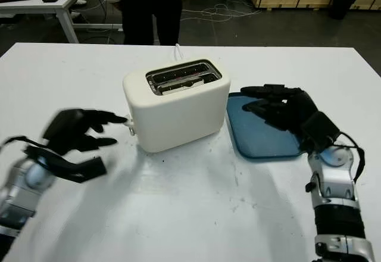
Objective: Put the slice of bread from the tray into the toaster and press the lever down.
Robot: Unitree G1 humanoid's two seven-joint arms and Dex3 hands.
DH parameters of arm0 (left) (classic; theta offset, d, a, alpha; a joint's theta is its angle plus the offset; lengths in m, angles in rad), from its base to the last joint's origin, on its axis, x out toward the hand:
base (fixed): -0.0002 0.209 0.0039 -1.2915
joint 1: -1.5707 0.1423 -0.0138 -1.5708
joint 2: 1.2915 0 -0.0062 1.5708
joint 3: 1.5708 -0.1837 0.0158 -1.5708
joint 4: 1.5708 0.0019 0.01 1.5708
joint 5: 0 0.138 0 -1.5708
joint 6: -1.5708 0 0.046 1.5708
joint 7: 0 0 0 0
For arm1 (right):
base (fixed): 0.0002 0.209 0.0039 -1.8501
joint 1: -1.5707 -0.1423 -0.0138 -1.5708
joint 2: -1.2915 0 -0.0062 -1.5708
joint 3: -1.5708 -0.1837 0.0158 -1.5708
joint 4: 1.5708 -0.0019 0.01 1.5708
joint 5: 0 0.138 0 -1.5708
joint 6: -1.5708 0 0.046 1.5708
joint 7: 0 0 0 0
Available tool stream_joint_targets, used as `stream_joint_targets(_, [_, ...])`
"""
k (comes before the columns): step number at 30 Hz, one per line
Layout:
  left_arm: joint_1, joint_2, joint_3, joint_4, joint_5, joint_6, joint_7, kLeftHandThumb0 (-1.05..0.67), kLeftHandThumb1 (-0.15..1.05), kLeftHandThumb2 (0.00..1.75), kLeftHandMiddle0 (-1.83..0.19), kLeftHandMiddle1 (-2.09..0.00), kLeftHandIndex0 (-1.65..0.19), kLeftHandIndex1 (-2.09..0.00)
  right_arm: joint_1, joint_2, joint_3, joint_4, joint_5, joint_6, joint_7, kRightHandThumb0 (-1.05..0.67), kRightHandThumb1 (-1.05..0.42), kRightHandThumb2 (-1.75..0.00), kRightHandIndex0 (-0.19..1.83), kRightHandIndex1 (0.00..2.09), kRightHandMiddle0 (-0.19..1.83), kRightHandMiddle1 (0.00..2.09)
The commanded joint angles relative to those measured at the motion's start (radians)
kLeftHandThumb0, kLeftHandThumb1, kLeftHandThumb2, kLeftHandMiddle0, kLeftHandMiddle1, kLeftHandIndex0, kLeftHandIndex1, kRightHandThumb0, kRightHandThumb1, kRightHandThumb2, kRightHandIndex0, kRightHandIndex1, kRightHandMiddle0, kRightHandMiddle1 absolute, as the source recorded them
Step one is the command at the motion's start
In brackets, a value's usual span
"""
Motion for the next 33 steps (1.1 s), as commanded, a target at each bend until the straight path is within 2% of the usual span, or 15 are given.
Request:
stream_joint_targets(1, [-0.021, 0.027, 0.039, -0.014, 0.005, 0.014, -0.025, -0.44, 0.77, 0.0, -0.87, -0.86, -1.09, 0.0, -0.055, -0.029, 0.002, 0.026, -0.012, -0.043, 0.009, -0.42, -0.92, -0.05, 0.78, 0.43, 0.88, 0.01])
stream_joint_targets(9, [-0.15, 0.055, 0.098, -0.016, 0.03, 0.088, -0.09, -0.37, 0.68, 0.0, -1.0, -0.7, -1.15, -0.03, -0.169, -0.114, 0.032, 0.088, -0.126, -0.113, -0.015, -0.47, -0.9, 0.0, 0.91, 0.3, 0.93, 0.01])
stream_joint_targets(13, [-0.228, 0.068, 0.097, 0.011, 0.032, 0.105, -0.113, -0.36, 0.64, 0.0, -1.03, -0.7, -1.19, -0.04, -0.228, -0.142, 0.051, 0.134, -0.152, -0.163, -0.007, -0.45, -0.87, 0.0, 0.97, 0.28, 0.95, 0.01])
stream_joint_targets(17, [-0.274, 0.064, 0.076, 0.005, 0.036, 0.143, -0.16, -0.35, 0.63, 0.0, -1.05, -0.7, -1.23, -0.06, -0.28, -0.168, 0.09, 0.163, -0.203, -0.171, -0.003, -0.44, -0.85, 0.0, 1.0, 0.23, 0.97, 0.01])
stream_joint_targets(22, [-0.292, 0.062, 0.06, -0.006, 0.042, 0.169, -0.205, -0.37, 0.65, 0.01, -1.03, -0.71, -1.22, -0.05, -0.322, -0.189, 0.135, 0.156, -0.252, -0.146, 0.008, -0.42, -0.83, 0.0, 1.03, 0.18, 0.96, 0.0])
stream_joint_targets(26, [-0.291, 0.042, 0.056, -0.013, 0.041, 0.188, -0.205, -0.39, 0.66, 0.0, -1.02, -0.74, -1.23, -0.05, -0.317, -0.169, 0.145, 0.124, -0.232, -0.094, 0.025, -0.33, -0.83, 0.0, 1.02, 0.13, 0.93, 0.0])
stream_joint_targets(33, [-0.258, 0.046, 0.044, -0.029, 0.062, 0.223, -0.231, -0.38, 0.68, 0.01, -0.99, -0.76, -1.21, -0.04, -0.311, -0.173, 0.177, 0.079, -0.271, -0.049, 0.014, -0.46, -0.85, 0.0, 1.03, 0.1, 0.91, 0.0])
